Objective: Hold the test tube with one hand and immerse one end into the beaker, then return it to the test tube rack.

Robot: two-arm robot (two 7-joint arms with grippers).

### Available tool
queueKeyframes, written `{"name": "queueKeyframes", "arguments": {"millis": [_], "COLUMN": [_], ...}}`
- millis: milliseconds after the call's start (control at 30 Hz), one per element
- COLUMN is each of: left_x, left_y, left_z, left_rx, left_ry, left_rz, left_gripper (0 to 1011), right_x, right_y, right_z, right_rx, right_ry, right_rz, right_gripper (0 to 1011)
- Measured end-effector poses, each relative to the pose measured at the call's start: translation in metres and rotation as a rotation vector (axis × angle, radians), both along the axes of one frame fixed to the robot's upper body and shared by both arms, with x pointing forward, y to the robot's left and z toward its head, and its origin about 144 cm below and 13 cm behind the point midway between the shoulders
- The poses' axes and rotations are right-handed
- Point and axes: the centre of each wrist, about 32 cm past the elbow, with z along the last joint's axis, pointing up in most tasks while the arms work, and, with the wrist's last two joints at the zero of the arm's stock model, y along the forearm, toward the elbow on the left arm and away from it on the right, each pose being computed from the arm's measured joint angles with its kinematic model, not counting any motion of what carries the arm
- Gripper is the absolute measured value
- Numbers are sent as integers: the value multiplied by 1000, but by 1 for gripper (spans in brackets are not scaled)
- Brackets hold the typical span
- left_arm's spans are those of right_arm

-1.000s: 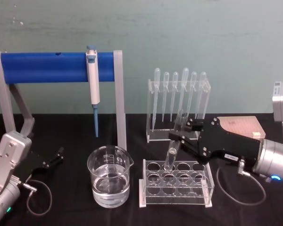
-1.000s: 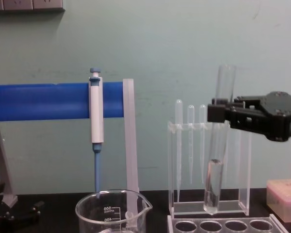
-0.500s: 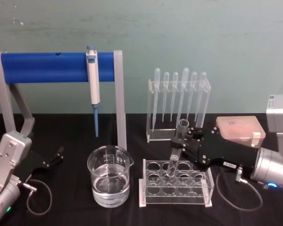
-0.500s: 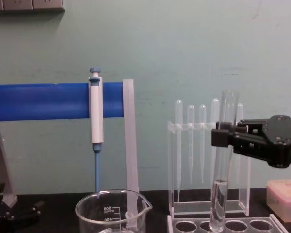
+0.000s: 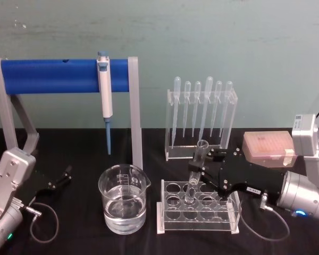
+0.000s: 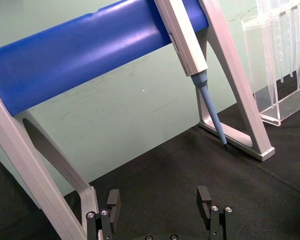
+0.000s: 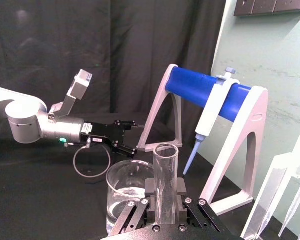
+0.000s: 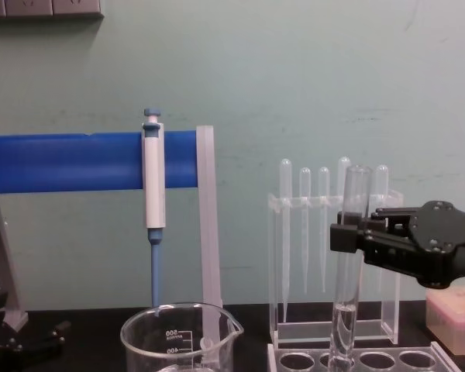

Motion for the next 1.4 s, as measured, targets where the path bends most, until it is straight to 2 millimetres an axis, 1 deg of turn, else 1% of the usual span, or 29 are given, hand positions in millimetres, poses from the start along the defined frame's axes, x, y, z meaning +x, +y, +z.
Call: {"name": "queueKeyframes", "arguments": {"millis": [333,1100,1400], "left_x": [0,0,0], "left_y": [0,0,0], "left_z": [0,0,0], "left_rx": [0,0,0], "left_ry": [0,0,0], "left_rz": [0,0,0], "left_gripper": [1000,1000,1000], "right_x": [0,2,3], "right_y": [-1,-5,-4], "right_z": [-9,-42,-46], "right_rx": [-2,16,17], "right_ry": [6,45,50], "right_rz": [-2,-15,-16], "right_gripper": [226,226,226]}}
